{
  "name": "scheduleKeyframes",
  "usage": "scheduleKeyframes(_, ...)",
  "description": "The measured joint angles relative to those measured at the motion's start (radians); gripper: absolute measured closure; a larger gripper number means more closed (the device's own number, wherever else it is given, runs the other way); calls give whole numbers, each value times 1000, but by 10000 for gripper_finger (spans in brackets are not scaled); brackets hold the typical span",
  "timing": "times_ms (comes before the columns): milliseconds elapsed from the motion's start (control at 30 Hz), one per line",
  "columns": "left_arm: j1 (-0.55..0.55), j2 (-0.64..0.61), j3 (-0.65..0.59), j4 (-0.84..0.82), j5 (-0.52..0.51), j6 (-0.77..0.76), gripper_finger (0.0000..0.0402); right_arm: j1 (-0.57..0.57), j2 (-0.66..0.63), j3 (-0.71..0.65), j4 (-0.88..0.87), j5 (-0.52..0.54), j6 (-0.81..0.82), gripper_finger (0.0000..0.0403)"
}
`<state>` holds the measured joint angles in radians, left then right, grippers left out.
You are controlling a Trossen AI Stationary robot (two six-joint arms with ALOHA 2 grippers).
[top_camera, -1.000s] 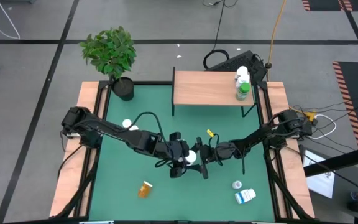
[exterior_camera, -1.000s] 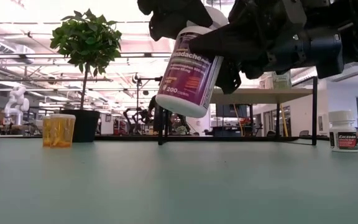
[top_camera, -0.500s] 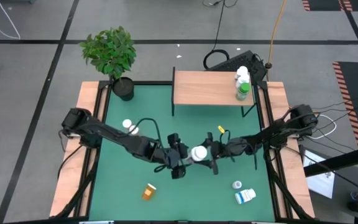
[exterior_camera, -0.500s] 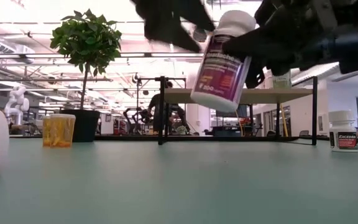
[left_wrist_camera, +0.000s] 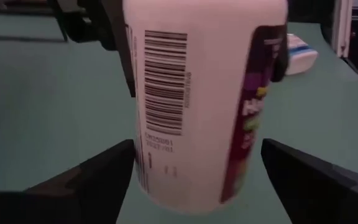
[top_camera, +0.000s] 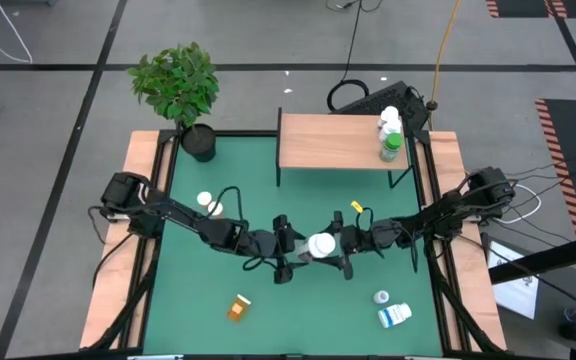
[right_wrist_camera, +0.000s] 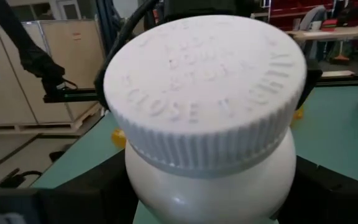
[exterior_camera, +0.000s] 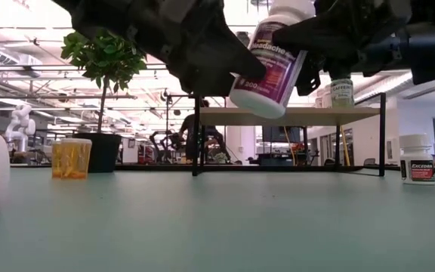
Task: Pick and place medicine bottles onto shelf by color
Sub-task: Put the violet pill bottle on the shelf
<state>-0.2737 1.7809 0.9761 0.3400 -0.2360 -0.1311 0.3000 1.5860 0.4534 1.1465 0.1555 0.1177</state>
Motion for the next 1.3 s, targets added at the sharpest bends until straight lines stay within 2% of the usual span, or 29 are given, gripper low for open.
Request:
scheduleKeyframes(300,32,5,-11,31,34,48,137,-4,1,0,19,-14,7,128)
scheduleKeyframes(400,35,11,-13,55,39,48,133,-6,2,15,-2,-27,20,129)
scheduleKeyframes(633,34,35,-6,118,83,86,68,-6,0,43,-2,-60,-5,131)
scheduleKeyframes(800,36,36,-6,129,82,84,62,-6,0,44,14,-30,-26,131)
scheduleKeyframes(967,36,36,-7,128,80,95,75,-6,-1,44,8,-38,-28,131)
scheduleKeyframes(1133,38,36,-7,129,78,121,121,-6,-1,43,8,-39,-26,127)
scheduleKeyframes(1300,39,35,-8,118,46,154,149,-6,-21,43,-46,-8,-50,97)
